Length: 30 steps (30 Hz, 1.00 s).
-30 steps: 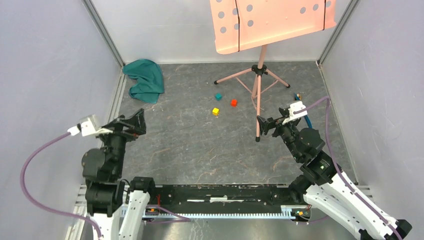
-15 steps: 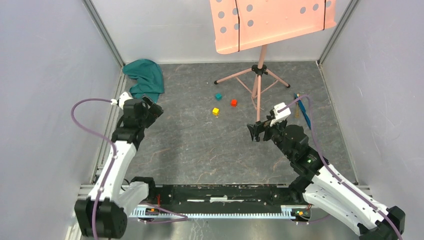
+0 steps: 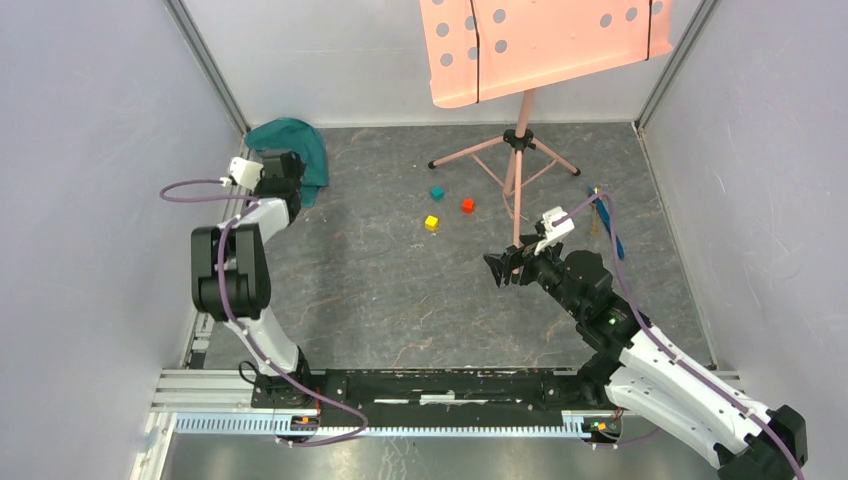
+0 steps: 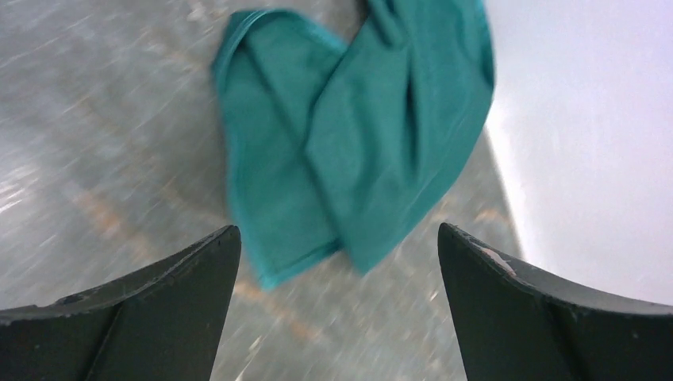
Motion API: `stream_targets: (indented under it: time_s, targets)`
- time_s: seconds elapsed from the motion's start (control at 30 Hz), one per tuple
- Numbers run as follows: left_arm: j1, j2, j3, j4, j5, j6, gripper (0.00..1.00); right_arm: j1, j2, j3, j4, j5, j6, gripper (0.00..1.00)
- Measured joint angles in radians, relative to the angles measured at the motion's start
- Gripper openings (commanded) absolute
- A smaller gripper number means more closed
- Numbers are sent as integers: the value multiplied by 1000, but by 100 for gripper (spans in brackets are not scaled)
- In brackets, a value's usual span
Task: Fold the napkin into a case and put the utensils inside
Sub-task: Pick up the crumpled napkin from the corner of the board.
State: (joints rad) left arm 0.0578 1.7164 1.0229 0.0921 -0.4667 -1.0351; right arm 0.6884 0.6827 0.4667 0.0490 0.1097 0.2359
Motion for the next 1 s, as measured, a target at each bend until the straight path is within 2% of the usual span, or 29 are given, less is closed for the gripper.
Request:
stream_targets:
  time_s: [0.13, 0.23, 0.27, 0.33, 0.43, 0.47, 0.5, 0.53, 0.7, 0.83, 1.0]
  targets:
    - [23, 180, 170, 53, 7, -62, 100, 0, -10, 0, -2, -13, 6, 98]
    - [38, 313, 296, 69, 64, -105, 100, 0, -32, 0, -5, -15, 6, 98]
    - [43, 365, 347, 74, 89, -121, 96, 0, -39, 0, -5, -15, 6, 98]
    - [51, 445, 414, 74, 137, -136, 78, 0, -47, 0, -6, -15, 6, 98]
    - [67, 491, 439, 89, 187, -152, 32, 0, -50, 0, -7, -16, 6, 98]
    - [71, 491, 438, 85, 191, -149, 14, 0, -50, 0, -9, -16, 6, 98]
    - [75, 491, 437, 83, 203, -142, 5, 0, -48, 0, -8, -20, 6, 98]
    - [79, 488, 430, 81, 213, -127, 3, 0, -45, -1, -6, -21, 6, 98]
    - [86, 375, 322, -3, 272, -69, 2, 0, 32, -15, 23, -45, 3, 98]
    - [77, 135, 138, -109, 352, -39, 2, 13, 207, -19, 78, -114, -16, 98]
    - [35, -155, -90, -193, 402, 13, 2, 89, 553, 70, 138, -200, -20, 98]
